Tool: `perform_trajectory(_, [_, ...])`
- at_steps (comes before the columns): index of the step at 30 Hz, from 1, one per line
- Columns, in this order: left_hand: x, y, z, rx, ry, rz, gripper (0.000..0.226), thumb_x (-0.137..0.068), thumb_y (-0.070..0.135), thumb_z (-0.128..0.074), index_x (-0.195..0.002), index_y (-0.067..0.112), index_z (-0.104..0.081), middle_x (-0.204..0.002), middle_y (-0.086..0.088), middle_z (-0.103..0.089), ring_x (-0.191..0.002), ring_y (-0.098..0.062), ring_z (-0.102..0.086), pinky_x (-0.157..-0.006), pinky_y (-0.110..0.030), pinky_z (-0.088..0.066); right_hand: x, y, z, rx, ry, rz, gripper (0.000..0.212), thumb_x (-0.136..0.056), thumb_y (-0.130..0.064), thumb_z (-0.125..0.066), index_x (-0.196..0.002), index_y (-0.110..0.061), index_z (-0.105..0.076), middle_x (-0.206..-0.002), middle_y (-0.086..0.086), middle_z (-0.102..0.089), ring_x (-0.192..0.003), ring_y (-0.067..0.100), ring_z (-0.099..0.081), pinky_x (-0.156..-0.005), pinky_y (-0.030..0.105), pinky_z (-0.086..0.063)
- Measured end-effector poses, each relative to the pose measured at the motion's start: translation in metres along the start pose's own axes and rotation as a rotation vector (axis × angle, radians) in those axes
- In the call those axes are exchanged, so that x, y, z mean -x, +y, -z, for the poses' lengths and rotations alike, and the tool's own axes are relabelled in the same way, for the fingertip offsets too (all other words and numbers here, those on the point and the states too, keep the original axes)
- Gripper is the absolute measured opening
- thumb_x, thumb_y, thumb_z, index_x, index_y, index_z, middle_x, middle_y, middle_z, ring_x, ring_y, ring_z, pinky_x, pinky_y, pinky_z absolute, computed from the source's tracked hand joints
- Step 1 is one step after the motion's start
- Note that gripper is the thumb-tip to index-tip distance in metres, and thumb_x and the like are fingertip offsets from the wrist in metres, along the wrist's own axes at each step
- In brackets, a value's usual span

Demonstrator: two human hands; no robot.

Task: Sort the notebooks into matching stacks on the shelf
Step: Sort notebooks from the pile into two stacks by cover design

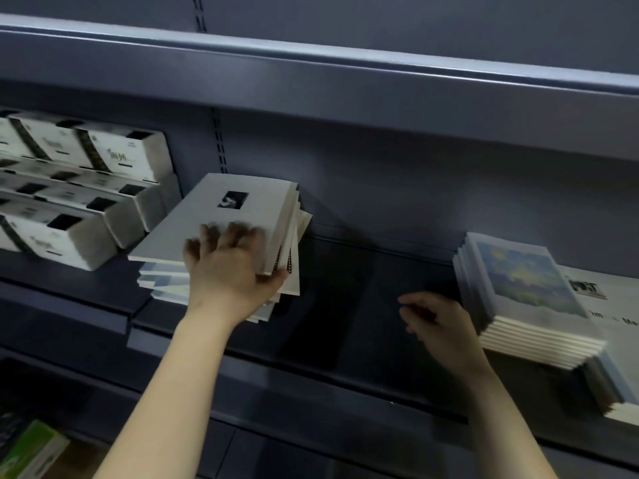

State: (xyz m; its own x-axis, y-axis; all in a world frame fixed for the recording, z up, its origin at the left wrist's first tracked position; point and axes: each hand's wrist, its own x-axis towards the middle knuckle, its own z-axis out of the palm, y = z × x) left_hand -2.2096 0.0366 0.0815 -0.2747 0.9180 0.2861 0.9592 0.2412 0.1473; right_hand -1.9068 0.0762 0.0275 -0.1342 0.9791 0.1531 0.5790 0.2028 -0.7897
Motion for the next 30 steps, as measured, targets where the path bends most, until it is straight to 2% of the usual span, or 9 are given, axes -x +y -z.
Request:
perform_trajectory(3, [-0.001,-0.001,0.005,-0.068,0.036,-0.061,0.073,-0.079,0.073,-0.037,-0.136,0.027,-0.041,-0.143,-0.001,-0.042,-0.132,-0.033,-0.035,-0.103,-0.048,-0.031,0.0,-0.001,-0.006,-0.022,0.001,-0.007,0.017,-0.087,-0.017,-0.068,-0.095,-0.032,-0.07,-0.072,-0.01,-0.07,-0.065,-0.001,-0.065,-0.06,0.009,-0.046])
perform_trajectory(6, [-0.004,0.001,0.01,-0.034,0.11,-0.065,0.067,-0.083,0.071,-0.034,-0.124,0.021,-0.054,-0.119,-0.003,-0.062,-0.106,-0.027,-0.059,-0.082,-0.036,-0.045,0.0,-0.002,-0.009,-0.029,0.0,-0.01,0.019,-0.087,-0.016,-0.068,-0.093,-0.034,-0.07,-0.074,-0.009,-0.07,-0.065,0.001,-0.066,-0.061,0.014,-0.047])
perform_trajectory(8, [-0.002,0.004,0.011,-0.033,0.215,-0.068,0.06,-0.085,0.067,-0.035,-0.11,0.02,-0.063,-0.095,-0.004,-0.068,-0.08,-0.028,-0.065,-0.059,-0.029,-0.041,0.002,0.0,-0.01,-0.039,-0.003,-0.017,0.019,-0.087,-0.016,-0.068,-0.093,-0.033,-0.07,-0.074,-0.007,-0.071,-0.065,0.003,-0.066,-0.063,0.018,-0.048])
perform_trajectory(12, [0.004,0.004,0.012,-0.063,0.296,-0.12,0.051,-0.084,0.061,-0.046,-0.093,0.016,-0.07,-0.069,-0.008,-0.066,-0.053,-0.03,-0.061,-0.05,-0.024,-0.029,0.007,0.004,-0.009,-0.044,-0.014,-0.023,0.017,-0.089,-0.016,-0.067,-0.097,-0.032,-0.07,-0.078,-0.009,-0.071,-0.065,0.001,-0.067,-0.059,0.012,-0.046])
perform_trajectory(17, [-0.002,-0.008,0.013,0.002,0.317,-0.094,0.025,-0.078,0.036,-0.074,-0.1,0.026,-0.072,-0.079,-0.007,-0.071,-0.064,-0.034,-0.065,-0.055,-0.027,-0.034,0.011,0.008,-0.007,-0.059,-0.021,-0.047,0.018,-0.089,-0.016,-0.066,-0.095,-0.032,-0.07,-0.077,-0.008,-0.071,-0.065,0.003,-0.067,-0.064,0.02,-0.051])
perform_trajectory(21, [-0.002,-0.012,0.018,0.118,0.5,-0.178,0.018,-0.082,0.023,-0.068,-0.099,0.019,-0.073,-0.078,-0.013,-0.07,-0.06,-0.037,-0.064,-0.052,-0.032,-0.043,0.015,0.011,-0.007,-0.073,-0.022,-0.054,0.018,-0.089,-0.015,-0.066,-0.095,-0.031,-0.07,-0.078,-0.006,-0.072,-0.064,0.005,-0.067,-0.066,0.026,-0.053])
perform_trajectory(24, [0.001,-0.01,0.031,0.199,0.708,-0.202,0.021,-0.087,0.025,-0.063,-0.103,0.014,-0.072,-0.071,-0.015,-0.069,-0.055,-0.035,-0.063,-0.052,-0.025,-0.035,0.015,0.013,-0.005,-0.1,-0.033,-0.063,0.018,-0.089,-0.016,-0.066,-0.097,-0.031,-0.071,-0.08,-0.007,-0.072,-0.065,0.004,-0.067,-0.066,0.024,-0.053])
perform_trajectory(27, [0.005,0.005,0.044,0.325,0.923,-0.254,0.018,-0.086,0.018,-0.07,-0.087,0.001,-0.071,-0.055,-0.015,-0.061,-0.043,-0.028,-0.052,-0.049,-0.019,-0.023,0.015,0.011,-0.004,-0.141,-0.046,-0.068,0.019,-0.089,-0.016,-0.066,-0.097,-0.032,-0.071,-0.08,-0.007,-0.072,-0.066,0.005,-0.068,-0.064,0.022,-0.051])
perform_trajectory(30, [0.01,0.023,0.047,0.555,0.961,-0.241,0.033,-0.089,0.022,-0.066,-0.066,-0.002,-0.06,-0.05,-0.004,-0.046,-0.049,-0.01,-0.035,-0.048,-0.022,-0.021,0.016,0.007,-0.004,-0.207,-0.078,-0.063,0.019,-0.09,-0.016,-0.065,-0.095,-0.033,-0.071,-0.08,-0.006,-0.073,-0.068,0.008,-0.07,-0.061,0.019,-0.049])
